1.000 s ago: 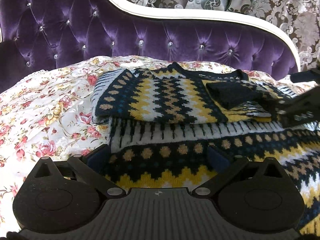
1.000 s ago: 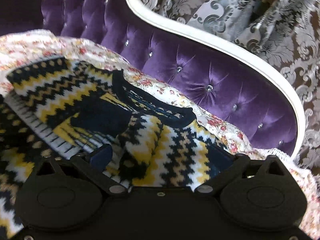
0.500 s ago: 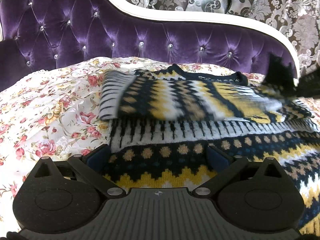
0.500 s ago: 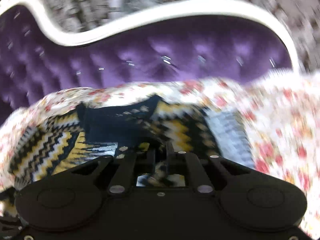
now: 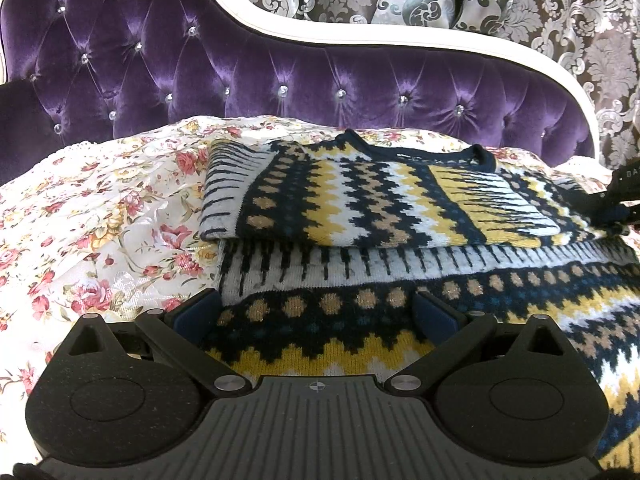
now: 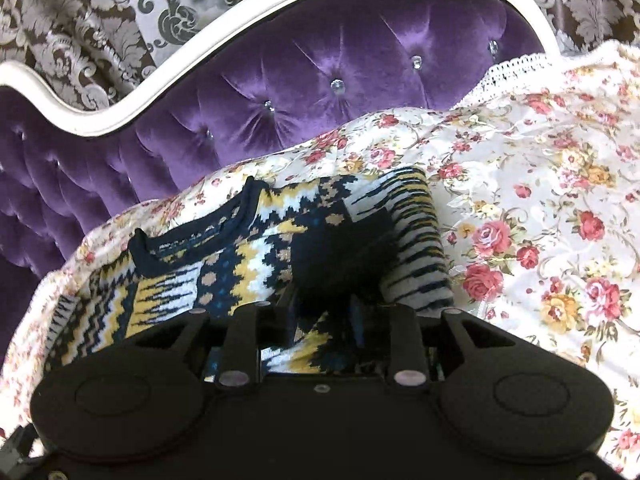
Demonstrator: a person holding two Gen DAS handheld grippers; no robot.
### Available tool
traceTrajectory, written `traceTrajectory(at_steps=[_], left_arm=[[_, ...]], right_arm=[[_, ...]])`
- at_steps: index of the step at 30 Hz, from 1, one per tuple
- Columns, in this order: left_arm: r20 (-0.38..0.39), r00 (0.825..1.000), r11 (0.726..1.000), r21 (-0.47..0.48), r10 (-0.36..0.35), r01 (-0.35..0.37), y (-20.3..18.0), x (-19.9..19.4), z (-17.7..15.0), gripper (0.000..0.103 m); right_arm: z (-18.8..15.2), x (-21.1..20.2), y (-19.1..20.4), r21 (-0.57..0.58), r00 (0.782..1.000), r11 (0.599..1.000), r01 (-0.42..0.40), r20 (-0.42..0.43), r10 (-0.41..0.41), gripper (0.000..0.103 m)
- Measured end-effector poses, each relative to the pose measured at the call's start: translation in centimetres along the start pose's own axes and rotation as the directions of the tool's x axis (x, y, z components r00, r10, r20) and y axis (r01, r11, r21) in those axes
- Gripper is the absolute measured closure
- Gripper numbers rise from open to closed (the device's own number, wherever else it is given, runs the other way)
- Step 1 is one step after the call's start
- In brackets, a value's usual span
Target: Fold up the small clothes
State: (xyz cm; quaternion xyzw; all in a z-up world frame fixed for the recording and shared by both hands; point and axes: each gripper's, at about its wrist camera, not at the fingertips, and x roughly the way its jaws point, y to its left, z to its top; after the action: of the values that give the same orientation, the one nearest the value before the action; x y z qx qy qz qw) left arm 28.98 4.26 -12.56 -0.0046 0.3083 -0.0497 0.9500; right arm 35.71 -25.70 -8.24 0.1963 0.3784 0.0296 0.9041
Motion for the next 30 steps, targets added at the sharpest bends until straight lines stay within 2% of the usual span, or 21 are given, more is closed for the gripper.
traceTrajectory(at_steps=[5, 8, 11, 14, 15, 16, 17, 20, 23, 26, 28, 30], left_arm=[[-0.001, 1.000, 1.000, 0.000, 0.000, 0.000, 0.0, 0.0, 0.0, 0.000], [-0.001, 1.000, 1.000, 0.003, 0.001, -0.001, 0.0, 0.0, -0.1, 0.000], [-0.005, 1.000, 1.000, 0.005, 0.001, -0.001, 0.0, 0.1, 0.0, 0.000], [-0.006, 1.000, 1.000, 0.007, -0.001, 0.001, 0.1, 0.1, 0.0, 0.000], [-0.007, 1.000, 1.000, 0.009, -0.001, 0.001, 0.1, 0.1, 0.0, 0.000], [-0.007, 1.000, 1.000, 0.009, -0.001, 0.001, 0.1, 0.1, 0.0, 0.000], [-0.008, 1.000, 1.000, 0.009, -0.001, 0.002, 0.1, 0.1, 0.0, 0.000], [-0.018, 1.000, 1.000, 0.016, -0.005, 0.005, 0.1, 0.1, 0.1, 0.000], [-0.077, 0.997, 1.000, 0.012, -0.019, 0.020, 0.2, 0.3, 1.3, 0.001], [-0.105, 0.994, 1.000, 0.000, -0.007, 0.007, 0.7, 0.3, 2.7, 0.002], [-0.079, 0.997, 1.000, 0.004, -0.002, 0.002, 1.1, -0.6, 3.4, 0.002], [-0.053, 0.998, 0.999, 0.006, -0.041, 0.041, 1.3, -1.8, 4.1, 0.002]], right_arm=[[0.6, -1.8, 1.5, -0.125, 0.997, 0.992, 0.015, 0.077, -0.005, 0.094], [1.3, -2.7, 1.7, -0.151, 0.990, 0.986, 0.072, 0.134, -0.051, 0.094], [1.4, -1.2, 1.1, -0.163, 0.994, 0.982, 0.096, 0.067, -0.086, 0.092], [0.4, 0.0, 0.7, -0.175, 0.993, 0.978, 0.117, 0.024, -0.115, 0.074], [0.0, 0.0, 0.5, -0.173, 0.993, 0.978, 0.118, 0.029, -0.115, 0.064], [-0.4, 0.0, 0.3, -0.165, 0.993, 0.979, 0.117, 0.040, -0.112, 0.059], [-0.7, -0.2, 0.1, -0.159, 0.993, 0.981, 0.113, 0.053, -0.106, 0.049], [-1.3, -1.2, -0.2, -0.157, 0.992, 0.981, 0.112, 0.076, -0.101, 0.040], [-1.6, -1.8, -0.2, -0.170, 0.994, 0.981, 0.097, 0.073, -0.085, 0.024], [-2.2, -1.9, -0.2, -0.203, 0.994, 0.974, 0.104, 0.063, -0.093, 0.022], [-2.5, -2.0, -0.5, -0.204, 0.995, 0.974, 0.098, 0.055, -0.088, 0.022], [-2.8, -2.4, -1.0, -0.180, 0.996, 0.981, 0.076, 0.052, -0.067, 0.020]])
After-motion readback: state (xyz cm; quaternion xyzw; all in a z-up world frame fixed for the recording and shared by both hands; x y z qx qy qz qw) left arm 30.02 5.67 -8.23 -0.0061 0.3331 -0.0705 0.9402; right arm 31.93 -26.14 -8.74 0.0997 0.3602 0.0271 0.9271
